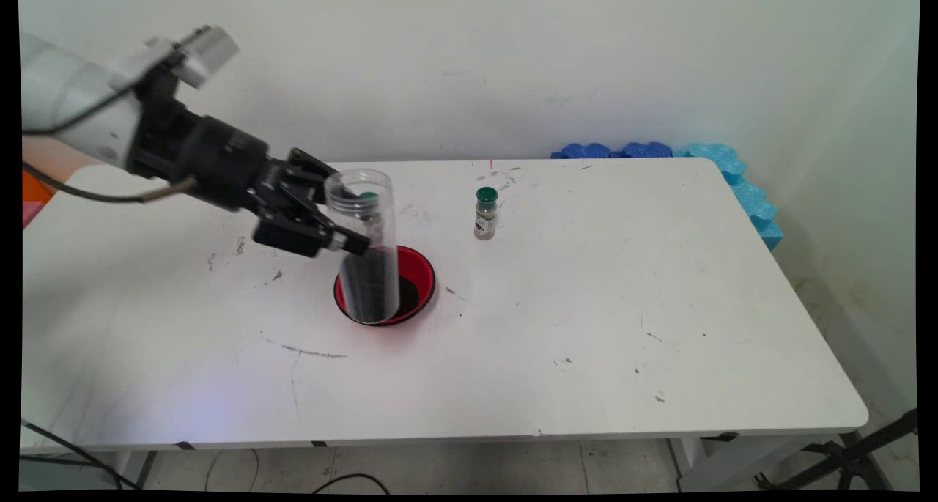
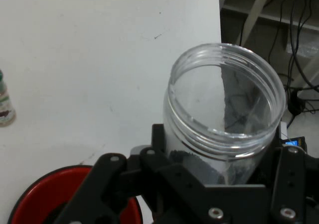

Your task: Pour the black seasoning powder in the red bowl

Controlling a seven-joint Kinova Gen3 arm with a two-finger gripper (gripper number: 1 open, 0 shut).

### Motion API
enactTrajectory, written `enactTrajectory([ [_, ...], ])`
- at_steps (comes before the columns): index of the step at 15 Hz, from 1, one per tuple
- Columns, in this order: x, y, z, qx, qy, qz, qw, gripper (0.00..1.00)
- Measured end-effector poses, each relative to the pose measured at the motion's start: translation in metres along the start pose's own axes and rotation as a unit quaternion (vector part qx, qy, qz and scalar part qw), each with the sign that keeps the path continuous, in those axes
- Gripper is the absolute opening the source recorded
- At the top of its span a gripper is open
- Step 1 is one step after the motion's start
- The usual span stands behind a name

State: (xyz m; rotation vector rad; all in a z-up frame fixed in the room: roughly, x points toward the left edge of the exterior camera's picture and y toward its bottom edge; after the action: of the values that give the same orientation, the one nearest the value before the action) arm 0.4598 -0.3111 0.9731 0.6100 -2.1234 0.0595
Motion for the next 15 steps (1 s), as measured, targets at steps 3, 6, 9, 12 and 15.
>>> enactTrajectory([
  [3,0.01,0.003,-0.023,-0.001,-0.002,-0.006,1.0,0.0],
  [6,0.016,0.006,-0.04,-0.003,-0.006,-0.006,1.0,0.0],
  [9,0.02,0.008,-0.053,-0.005,-0.011,-0.005,0.9999,0.0],
  [12,0.021,0.009,-0.061,-0.013,-0.019,0.016,0.9996,0.0],
  [15,0.02,0.006,-0.068,-0.011,-0.034,0.044,0.9984,0.0],
])
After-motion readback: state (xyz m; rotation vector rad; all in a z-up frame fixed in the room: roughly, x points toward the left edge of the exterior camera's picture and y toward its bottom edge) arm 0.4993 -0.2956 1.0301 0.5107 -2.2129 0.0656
